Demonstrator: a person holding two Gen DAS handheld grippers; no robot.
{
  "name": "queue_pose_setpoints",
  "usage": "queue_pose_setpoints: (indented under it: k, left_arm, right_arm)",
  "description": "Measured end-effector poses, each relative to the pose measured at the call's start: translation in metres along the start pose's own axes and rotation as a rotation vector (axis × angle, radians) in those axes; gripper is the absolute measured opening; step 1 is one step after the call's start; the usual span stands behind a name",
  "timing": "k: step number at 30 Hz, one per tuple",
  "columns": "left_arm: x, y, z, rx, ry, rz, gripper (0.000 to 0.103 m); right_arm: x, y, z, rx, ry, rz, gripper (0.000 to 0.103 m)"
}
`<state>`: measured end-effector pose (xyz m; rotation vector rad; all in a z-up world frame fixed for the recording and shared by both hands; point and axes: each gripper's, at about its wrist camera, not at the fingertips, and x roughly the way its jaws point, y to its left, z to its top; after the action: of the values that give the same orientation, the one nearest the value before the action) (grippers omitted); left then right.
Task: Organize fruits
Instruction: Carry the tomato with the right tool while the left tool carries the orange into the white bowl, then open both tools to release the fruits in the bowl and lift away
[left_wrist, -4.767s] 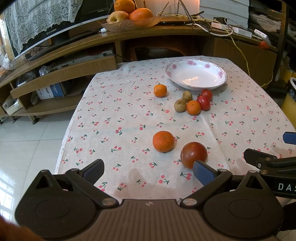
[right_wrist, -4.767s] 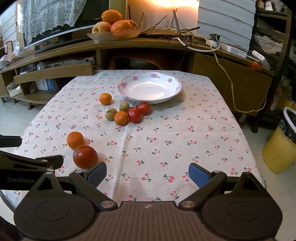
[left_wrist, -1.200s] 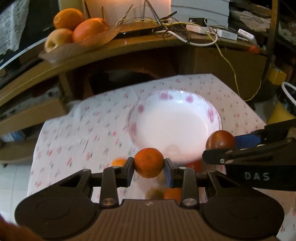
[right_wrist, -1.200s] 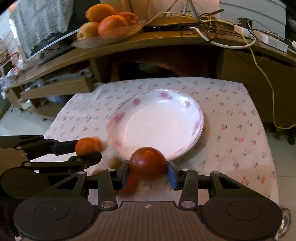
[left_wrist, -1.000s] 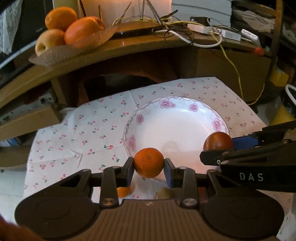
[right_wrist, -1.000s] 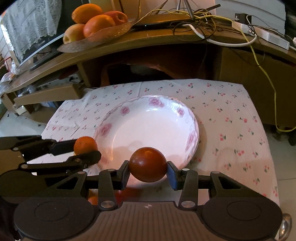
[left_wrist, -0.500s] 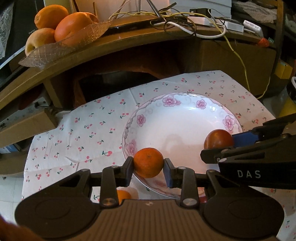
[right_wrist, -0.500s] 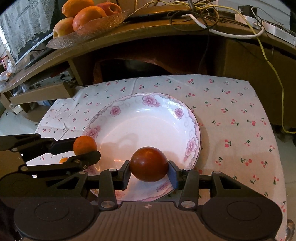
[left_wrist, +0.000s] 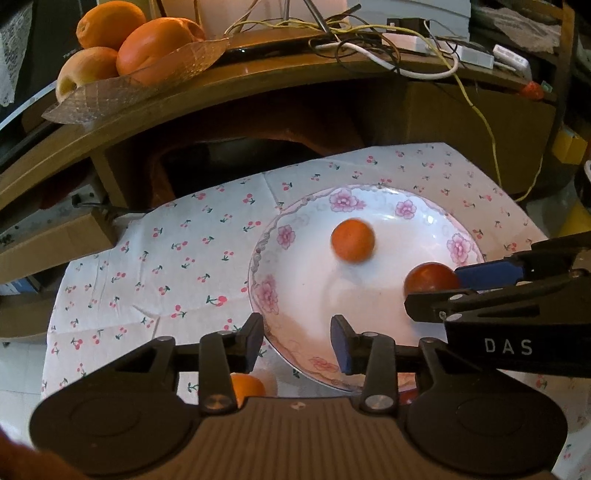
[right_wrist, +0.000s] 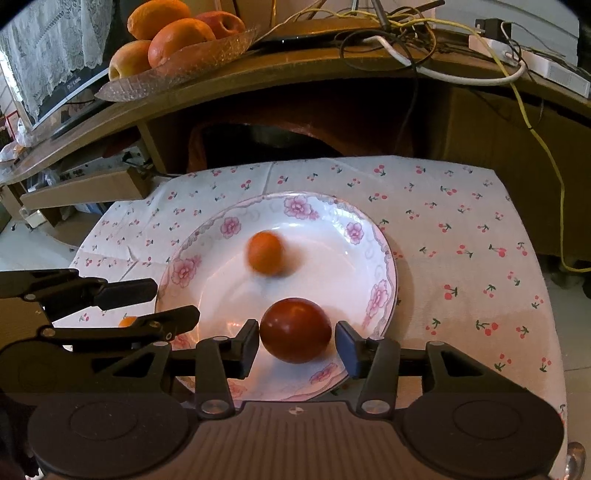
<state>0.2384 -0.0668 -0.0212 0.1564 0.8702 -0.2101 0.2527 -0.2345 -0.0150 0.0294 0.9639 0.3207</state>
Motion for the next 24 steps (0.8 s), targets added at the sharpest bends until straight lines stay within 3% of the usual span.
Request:
queue_pose_setpoints:
  k: [7, 24]
  left_arm:
    - [-0.012, 0.004, 0.000, -0.009, -0.033, -0.005, 0.050]
    - [-0.031, 0.024, -0.019, 0.014, -0.033, 0.000, 0.053]
  right_arm:
    - [-0.011, 0.000, 0.003, 0.005, -0.044, -0.002, 0.054]
    - [-0.030, -0.005, -0.006, 0.006, -0.081, -0.014, 0.055]
